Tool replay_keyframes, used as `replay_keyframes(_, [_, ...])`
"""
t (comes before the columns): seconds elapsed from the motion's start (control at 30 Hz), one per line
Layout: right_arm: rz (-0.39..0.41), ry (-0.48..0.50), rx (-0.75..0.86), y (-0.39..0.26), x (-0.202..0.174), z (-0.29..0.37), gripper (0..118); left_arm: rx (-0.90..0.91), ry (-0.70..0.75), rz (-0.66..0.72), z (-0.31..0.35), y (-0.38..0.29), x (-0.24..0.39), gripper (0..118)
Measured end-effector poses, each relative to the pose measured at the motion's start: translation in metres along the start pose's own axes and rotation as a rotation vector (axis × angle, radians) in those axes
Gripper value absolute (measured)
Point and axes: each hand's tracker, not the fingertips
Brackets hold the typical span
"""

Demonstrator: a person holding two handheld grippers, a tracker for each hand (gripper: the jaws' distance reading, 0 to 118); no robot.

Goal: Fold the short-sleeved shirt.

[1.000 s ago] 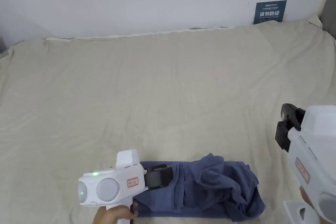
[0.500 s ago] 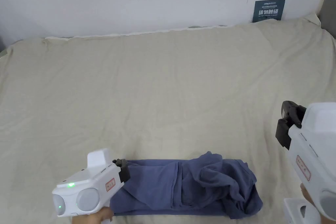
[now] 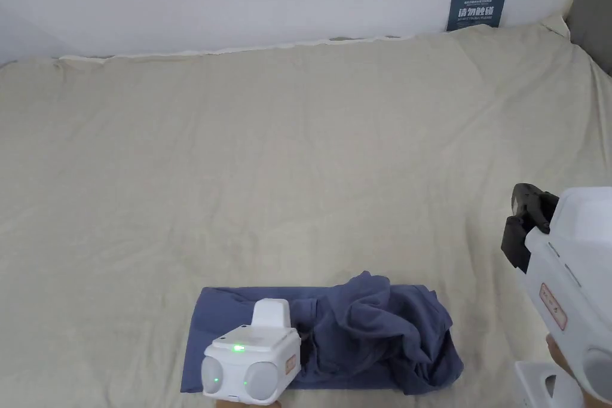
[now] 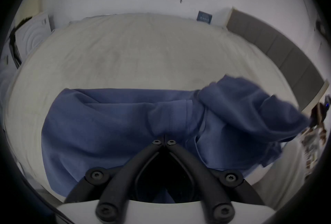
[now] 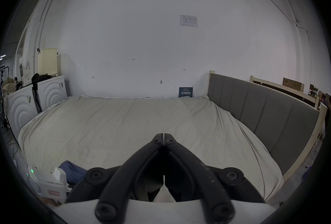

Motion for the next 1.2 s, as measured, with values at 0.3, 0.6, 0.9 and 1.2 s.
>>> replay_keyframes(0.3, [-0.017,0.002,-0.004,-0.003,0.001,0.000,1,0.070,-0.082,0.070,0.031,0.021,-0.012,0])
replay_keyframes(0.6, [-0.017,0.026,-0.002,-0.002,-0.009,-0.002,1,0.107,-0.198,0.318,0.085,0.038,-0.131,74])
replay_keyframes(0.9, [0.007,0.051,-0.025,-0.006,-0.022,-0.010,1,-0.024,-0.274,0.590,0.056,0.017,-0.209,117])
replay_keyframes(1.2, [0.018,0.030,-0.038,-0.007,-0.020,-0.013,1,-0.057,-0.162,0.372,0.037,0.005,-0.188,56])
